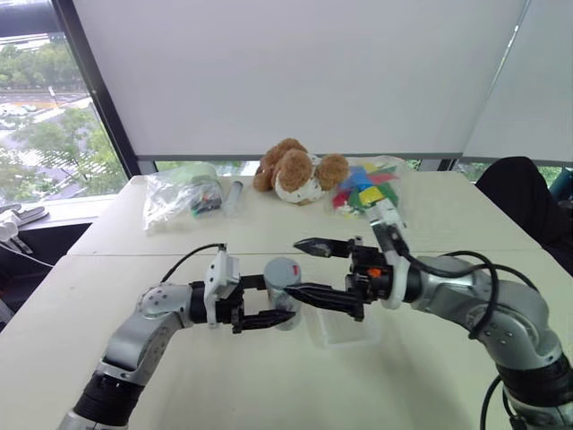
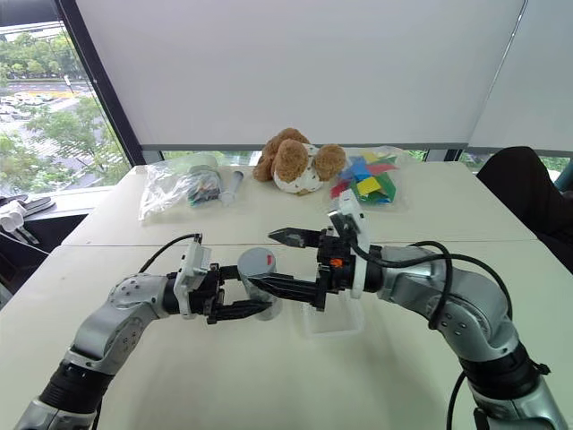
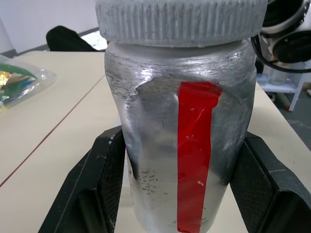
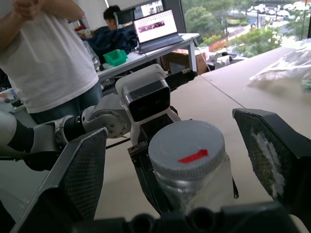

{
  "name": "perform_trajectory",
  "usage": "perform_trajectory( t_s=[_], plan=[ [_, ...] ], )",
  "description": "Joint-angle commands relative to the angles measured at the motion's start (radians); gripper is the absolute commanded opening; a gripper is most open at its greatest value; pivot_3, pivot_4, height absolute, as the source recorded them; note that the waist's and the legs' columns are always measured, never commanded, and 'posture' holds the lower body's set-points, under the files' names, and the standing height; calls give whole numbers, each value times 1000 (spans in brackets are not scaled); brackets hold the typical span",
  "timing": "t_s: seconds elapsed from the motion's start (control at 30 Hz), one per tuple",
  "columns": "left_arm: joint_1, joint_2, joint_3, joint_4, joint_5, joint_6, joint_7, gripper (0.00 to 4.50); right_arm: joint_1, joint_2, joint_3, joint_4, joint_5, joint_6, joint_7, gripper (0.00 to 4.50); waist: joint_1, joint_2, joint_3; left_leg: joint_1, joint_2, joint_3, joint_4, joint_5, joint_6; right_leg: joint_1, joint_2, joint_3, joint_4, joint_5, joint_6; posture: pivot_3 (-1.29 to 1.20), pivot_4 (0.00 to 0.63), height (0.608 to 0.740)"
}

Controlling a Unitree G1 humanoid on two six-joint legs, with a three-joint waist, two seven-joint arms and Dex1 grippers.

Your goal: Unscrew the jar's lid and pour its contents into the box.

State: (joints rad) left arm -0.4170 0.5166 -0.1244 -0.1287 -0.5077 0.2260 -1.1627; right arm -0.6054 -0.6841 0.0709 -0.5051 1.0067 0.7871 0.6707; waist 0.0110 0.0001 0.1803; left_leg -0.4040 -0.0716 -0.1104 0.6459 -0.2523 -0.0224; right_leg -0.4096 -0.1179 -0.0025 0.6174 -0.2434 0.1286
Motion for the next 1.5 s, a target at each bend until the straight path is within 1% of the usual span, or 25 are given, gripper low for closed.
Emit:
perform_trajectory(
  t_s=[0.03, 0.37, 0.47, 0.53, 0.57, 0.7, 0.8, 0.93, 1.03, 1.1, 1.2, 1.27, 1.3, 1.33, 1.37, 1.5],
  plan=[
    [-23, -13, -7, -25, 9, -20, -8, 2469, -47, 25, 28, 12, -59, -16, 35, 4500, 0, 0, 0, 0, 0, 0, 0, 0, 0, 0, 0, 0, 0, 0, 0, 0, 150, 740],
    [-13, -29, -16, -46, 19, -12, -2, 2469, -82, 72, 74, 67, -189, -31, 103, 4500, -2, 0, 0, 0, 0, 0, 1, 0, 0, -1, 1, 0, 2, 0, 0, 0, 150, 740],
    [-16, -33, -11, -45, 14, -7, 3, 2469, -84, 74, 84, 67, -222, -32, 131, 3629, -3, 0, 0, 0, 0, 0, 1, 0, 0, -1, 1, 0, 3, 0, 1, 0, 150, 740],
    [-18, -33, -11, -44, 14, -6, 4, 2469, -88, 80, 85, 68, -237, -35, 143, 2612, -3, 0, 0, 0, 0, 0, 1, 0, 0, -1, 1, 0, 3, 1, 1, 0, 150, 740],
    [-19, -31, -12, -43, 14, -7, 2, 2469, -90, 86, 83, 69, -243, -39, 147, 2330, -3, 0, 0, 0, -1, 0, 1, 0, 0, -1, 1, 0, 3, 1, 1, 0, 150, 740],
    [-10, -16, -13, -43, 13, -4, -13, 2469, -108, 92, 69, 73, -248, -41, 174, 2347, -4, 0, 0, 0, -1, 0, 1, 0, 0, -1, 1, 0, 3, 1, 1, 0, 150, 740],
    [-7, 1, -17, -40, 6, 0, -44, 2469, -114, 84, 63, 86, -243, -63, 242, 2347, -5, 0, 0, 0, -1, 0, 1, 0, 0, -1, 1, 0, 3, 1, 1, 0, 150, 740],
    [-17, 33, -50, -43, -23, -28, -193, 2469, -172, 19, 99, 158, -227, -129, 567, 2347, -8, 0, 0, 0, -1, 0, 1, 0, 0, -1, 1, 0, 3, 1, 1, 0, 150, 740],
    [-25, 40, -74, -78, -57, -11, -253, 2469, -231, 2, 147, 236, -276, -179, 709, 2347, -13, 0, 0, 0, -1, 0, 1, 0, 0, 0, 2, 0, 3, 1, 1, 0, 150, 740],
    [-23, 39, -82, -106, -73, 3, -263, 2469, -257, 8, 160, 273, -297, -196, 752, 2347, -21, 0, 0, 1, -1, 0, 1, 0, 0, 0, 2, -1, 3, 1, 1, 0, 150, 740],
    [-17, 32, -72, -119, -77, 12, -241, 2469, -262, 26, 141, 290, -293, -184, 736, 2347, -24, 0, 0, 1, 0, -1, 1, 0, 0, 0, 2, -1, 3, 1, 1, 0, 150, 740],
    [-12, 26, -58, -121, -72, 16, -215, 2469, -249, 38, 111, 286, -282, -189, 710, 3403, -24, 0, 0, 1, 0, -1, 1, 0, 0, -1, 2, -1, 5, 1, 1, 0, 150, 740],
    [-9, 25, -53, -123, -71, 18, -207, 2469, -243, 38, 104, 280, -277, -188, 705, 3797, -23, 0, 0, 1, 0, -1, 1, 0, 0, -1, 1, -1, 5, 1, 1, 0, 150, 740],
    [-5, 26, -44, -121, -71, 28, -192, 2469, -232, 41, 82, 276, -267, -186, 686, 4355, -23, 0, 0, 1, 0, -1, 1, 0, 0, -1, 1, -1, 5, 1, 1, 0, 150, 740],
    [-1, 27, -38, -122, -72, 35, -181, 2469, -223, 42, 66, 271, -260, -183, 674, 4465, -22, 0, 0, 1, 0, -1, 1, 0, -1, -1, 1, -1, 5, 1, 1, 0, 150, 740],
    [31, 24, 10, -103, -56, 65, -76, 2469, -177, 69, -45, 244, -216, -152, 531, 4465, -22, 0, 0, 1, 0, -2, 1, 0, -1, -1, 0, -1, 6, 1, 1, 0, 150, 740]
  ],
)
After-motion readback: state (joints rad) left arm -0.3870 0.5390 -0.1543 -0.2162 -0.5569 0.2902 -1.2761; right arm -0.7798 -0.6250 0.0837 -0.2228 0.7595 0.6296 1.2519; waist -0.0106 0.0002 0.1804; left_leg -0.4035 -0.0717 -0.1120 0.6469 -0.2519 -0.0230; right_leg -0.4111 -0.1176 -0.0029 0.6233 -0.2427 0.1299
